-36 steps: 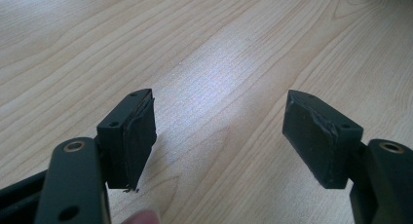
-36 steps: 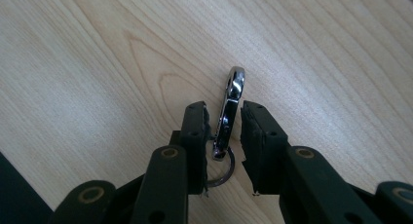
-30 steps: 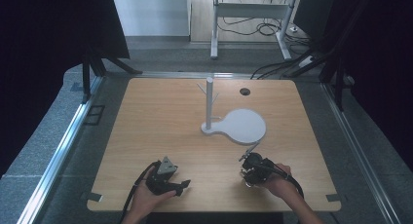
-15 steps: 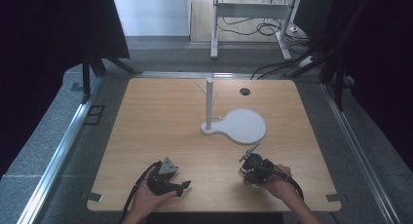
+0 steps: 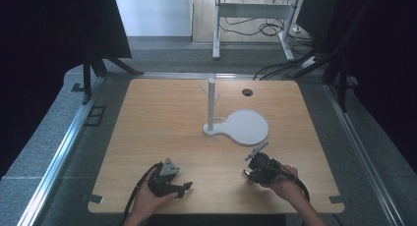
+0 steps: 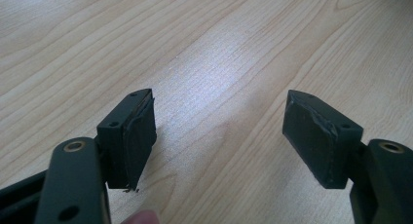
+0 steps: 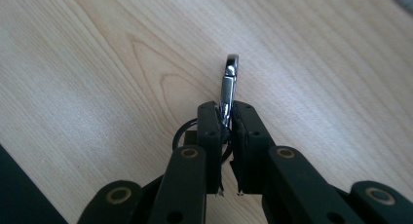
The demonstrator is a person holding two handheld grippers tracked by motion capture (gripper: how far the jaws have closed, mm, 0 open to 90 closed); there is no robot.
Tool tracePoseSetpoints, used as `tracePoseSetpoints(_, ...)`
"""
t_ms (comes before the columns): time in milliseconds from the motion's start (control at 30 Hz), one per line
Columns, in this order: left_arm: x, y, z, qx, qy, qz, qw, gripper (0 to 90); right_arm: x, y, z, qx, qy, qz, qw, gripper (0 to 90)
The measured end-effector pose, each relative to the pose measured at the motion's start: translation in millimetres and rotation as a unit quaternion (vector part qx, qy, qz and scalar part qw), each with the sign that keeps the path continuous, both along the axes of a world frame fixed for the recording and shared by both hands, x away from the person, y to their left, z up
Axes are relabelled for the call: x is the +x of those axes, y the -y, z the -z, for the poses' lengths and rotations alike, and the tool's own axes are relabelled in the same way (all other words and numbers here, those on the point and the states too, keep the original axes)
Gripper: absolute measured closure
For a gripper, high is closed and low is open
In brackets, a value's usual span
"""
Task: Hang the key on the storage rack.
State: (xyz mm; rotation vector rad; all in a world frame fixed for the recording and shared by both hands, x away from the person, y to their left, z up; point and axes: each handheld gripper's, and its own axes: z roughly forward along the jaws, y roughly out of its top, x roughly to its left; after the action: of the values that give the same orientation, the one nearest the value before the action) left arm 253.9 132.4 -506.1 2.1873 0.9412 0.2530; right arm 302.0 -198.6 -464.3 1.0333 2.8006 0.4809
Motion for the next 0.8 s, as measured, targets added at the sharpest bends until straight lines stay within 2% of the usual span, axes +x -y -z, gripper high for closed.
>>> tracePoseSetpoints(167,-0.1,0.6,0.5,0.002,-0.001,0.001,1.0,28.5,-0.6,2.2,-2.0,-0.001,0.002,0.001,1.0,82.8)
tracePoseSetpoints(400,0.1,-0.3,0.0,0.001,0.0,0.0,1.0,28.5,0.9,4.4,4.6,-0.004,-0.002,0.005,1.0,82.9)
tracePoseSetpoints(800,0.1,-0.3,-0.2,0.002,-0.001,0.0,1.0,28.6,0.2,9.1,-10.3,0.017,0.009,0.008,0.9998,83.0)
